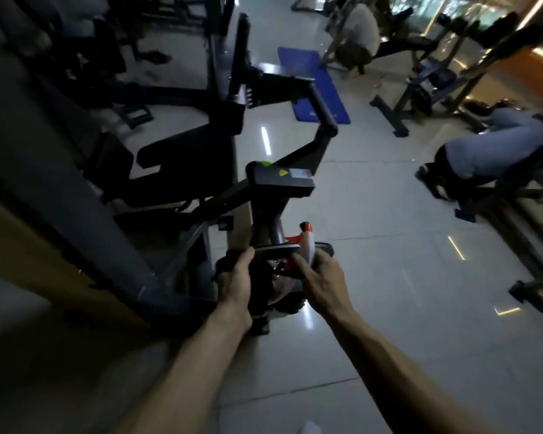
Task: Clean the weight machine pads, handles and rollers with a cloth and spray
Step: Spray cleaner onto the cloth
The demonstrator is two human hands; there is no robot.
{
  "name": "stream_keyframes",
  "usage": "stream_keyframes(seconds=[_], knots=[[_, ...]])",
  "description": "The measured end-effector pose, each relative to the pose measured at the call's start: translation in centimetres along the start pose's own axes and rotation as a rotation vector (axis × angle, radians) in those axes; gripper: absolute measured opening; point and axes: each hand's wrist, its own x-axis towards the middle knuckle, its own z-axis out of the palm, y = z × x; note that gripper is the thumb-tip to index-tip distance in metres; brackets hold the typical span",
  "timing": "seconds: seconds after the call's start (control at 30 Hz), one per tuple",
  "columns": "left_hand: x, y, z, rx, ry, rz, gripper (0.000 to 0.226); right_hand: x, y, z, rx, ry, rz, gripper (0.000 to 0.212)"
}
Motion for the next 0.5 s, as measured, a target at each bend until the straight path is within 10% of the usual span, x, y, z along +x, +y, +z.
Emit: stream_keyframes(seconds=[0.37,0.5], knots=[[0.2,2.1,30.5,0.065,-0.176,0.314,0.009,11.8,1.4,-26.3,-0.018,0.294,-0.134,0.009],[0.9,2.8,39.2,0.044,-0.220,0.268,0.023,16.9,3.4,-34.5,0.021,0.313,-0.151,0.013]])
